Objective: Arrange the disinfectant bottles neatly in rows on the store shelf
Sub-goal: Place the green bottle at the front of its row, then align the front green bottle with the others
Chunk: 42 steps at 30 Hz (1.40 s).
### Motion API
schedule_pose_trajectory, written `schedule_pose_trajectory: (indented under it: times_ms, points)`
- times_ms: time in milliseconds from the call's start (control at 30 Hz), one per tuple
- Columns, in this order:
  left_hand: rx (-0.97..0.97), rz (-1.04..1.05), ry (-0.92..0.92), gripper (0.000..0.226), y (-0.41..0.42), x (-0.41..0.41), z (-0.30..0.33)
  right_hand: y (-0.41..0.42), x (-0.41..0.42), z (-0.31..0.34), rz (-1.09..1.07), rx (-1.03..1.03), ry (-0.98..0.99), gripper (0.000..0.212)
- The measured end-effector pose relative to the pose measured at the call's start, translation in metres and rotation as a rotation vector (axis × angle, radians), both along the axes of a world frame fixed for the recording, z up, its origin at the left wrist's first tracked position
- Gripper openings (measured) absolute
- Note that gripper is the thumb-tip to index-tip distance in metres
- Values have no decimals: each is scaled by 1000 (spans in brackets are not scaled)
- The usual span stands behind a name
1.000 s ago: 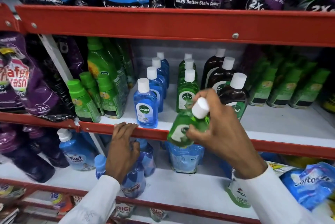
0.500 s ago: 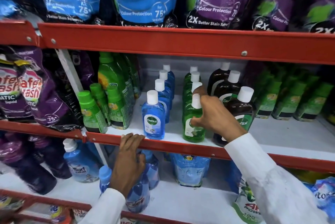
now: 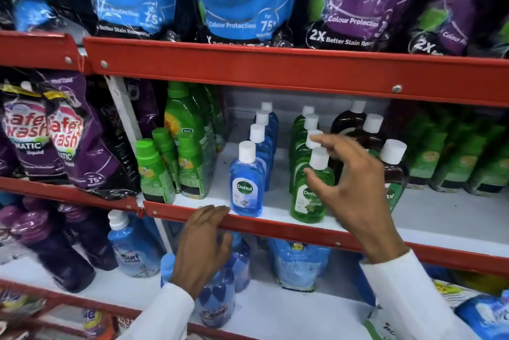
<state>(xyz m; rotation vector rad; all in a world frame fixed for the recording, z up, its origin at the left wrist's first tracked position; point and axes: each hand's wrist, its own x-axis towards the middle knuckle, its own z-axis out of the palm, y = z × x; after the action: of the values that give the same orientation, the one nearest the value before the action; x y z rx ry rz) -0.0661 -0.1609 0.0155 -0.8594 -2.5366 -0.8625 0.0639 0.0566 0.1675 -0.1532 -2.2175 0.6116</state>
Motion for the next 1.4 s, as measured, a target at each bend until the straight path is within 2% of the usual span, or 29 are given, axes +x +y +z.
schedule_pose_trajectory:
  times_ms: [67,133,233,333,533,733,1000,1100,1167,1267,1333,1400]
  points:
    - [65,19,-36,50,1,-2,11,-19,-6,-17,67,-115,-8,43]
    - [166,-13,-100,51,3,-7,21,-34,-21,-42,73,-211,-112,42]
    - [257,-108,-163,52,9,-18,31,-47,-50,-80,33,-221,-282,45]
    - [260,-190,-242,46,15,-31,35,-52,-71,-101,23,-216,-356,39]
    - [335,-195,-352,46,19,-48,25,-49,-81,-117,-9,-302,-363,34]
    - [405,-212,-318,31,25,-45,24,-43,-84,-126,-50,-299,-349,31]
    - [439,-216,-265,37,25,-43,22,-41,-85,-127,-46,-333,-345,30]
    - [444,-217,-273,42,22,-41,22,-45,-80,-123,-10,-384,-313,34]
    - [488,-136,-226,40,19,-36,20,-47,-65,-119,-6,-438,-258,37]
    - [585,-37,-4,15,19,-6,23,-45,-27,-119,-154,-377,-25,19]
    - [599,-119,48,15,30,19,27,-36,-7,-122,-268,-325,110,12]
    - [557,-213,27,18,50,35,23,-21,3,-129,-330,-353,161,15]
